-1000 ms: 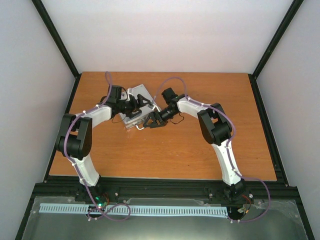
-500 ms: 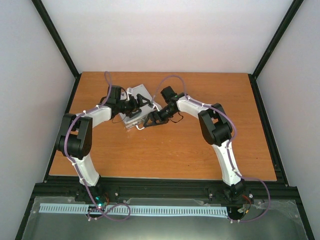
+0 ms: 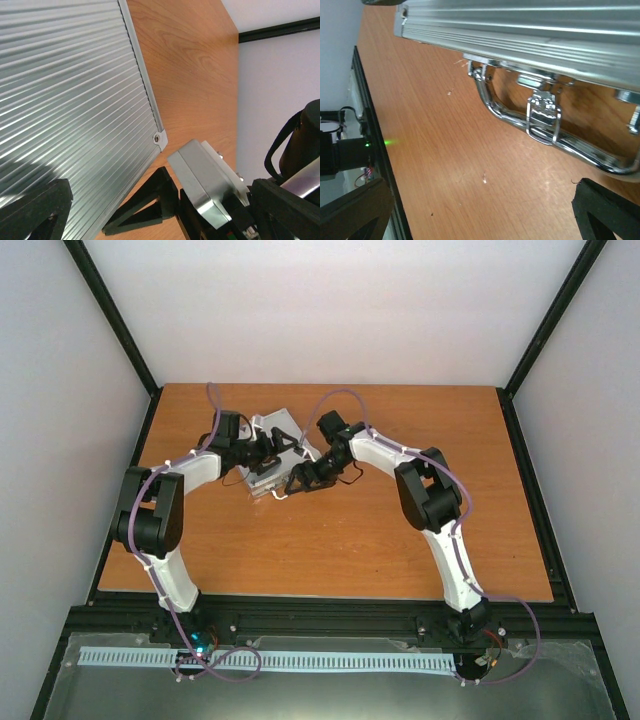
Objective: Pack up texas hold em set
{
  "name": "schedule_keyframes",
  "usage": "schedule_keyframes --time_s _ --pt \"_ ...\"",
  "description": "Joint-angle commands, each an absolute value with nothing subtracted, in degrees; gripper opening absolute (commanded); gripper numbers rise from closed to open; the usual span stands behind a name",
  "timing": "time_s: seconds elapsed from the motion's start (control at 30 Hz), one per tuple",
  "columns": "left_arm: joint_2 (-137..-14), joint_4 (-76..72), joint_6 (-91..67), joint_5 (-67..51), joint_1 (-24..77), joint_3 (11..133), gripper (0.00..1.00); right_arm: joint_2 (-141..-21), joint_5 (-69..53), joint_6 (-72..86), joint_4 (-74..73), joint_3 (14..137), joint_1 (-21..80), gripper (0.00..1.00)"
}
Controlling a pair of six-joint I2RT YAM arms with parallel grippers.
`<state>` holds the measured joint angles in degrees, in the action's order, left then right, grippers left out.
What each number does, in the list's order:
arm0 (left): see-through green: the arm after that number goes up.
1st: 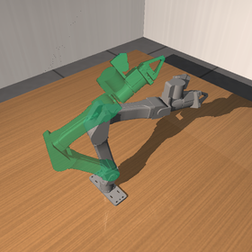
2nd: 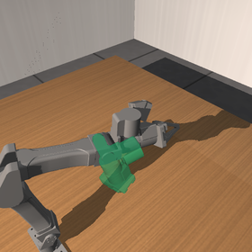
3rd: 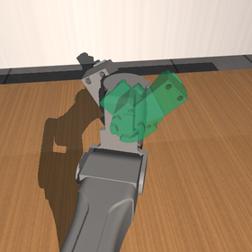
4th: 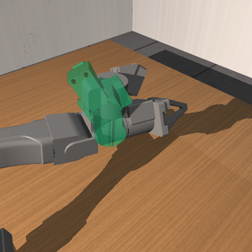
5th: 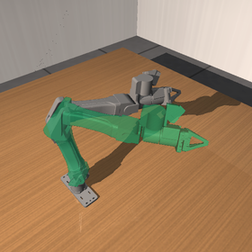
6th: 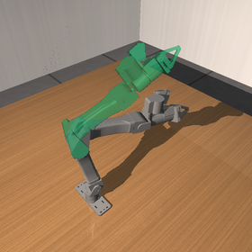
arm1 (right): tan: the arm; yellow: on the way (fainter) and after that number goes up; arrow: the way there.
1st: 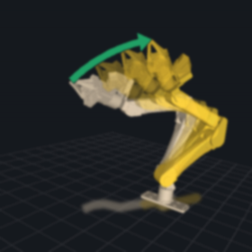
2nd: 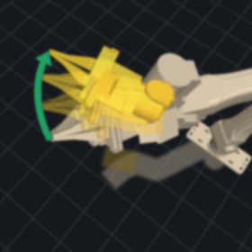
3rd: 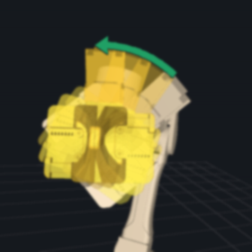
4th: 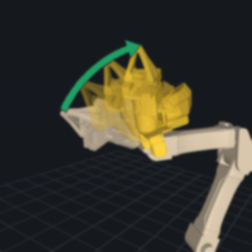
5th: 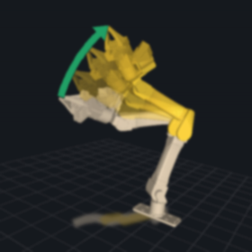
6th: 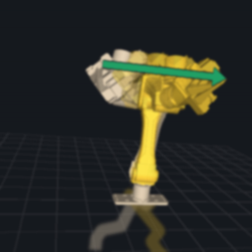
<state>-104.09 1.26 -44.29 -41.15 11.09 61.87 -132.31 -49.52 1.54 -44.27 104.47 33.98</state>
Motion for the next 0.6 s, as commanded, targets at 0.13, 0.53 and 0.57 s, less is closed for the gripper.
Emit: schedule_keyframes --time_s 0.13,0.53,0.57 --pt "-108.61 16.30 -40.97 -36.06 12.92 57.39 1.00 -131.54 -61.05 0.07 -31.88 109.69 37.78 0.99" --pt "-107.76 16.35 -41.08 -35.85 12.92 56.40 1.00 -129.39 -55.29 10.33 -15.98 106.11 37.79 0.99" --pt "-107.72 16.35 -41.10 -35.86 12.92 56.30 1.00 -129.14 -54.62 10.86 -15.76 106.79 37.79 0.99"
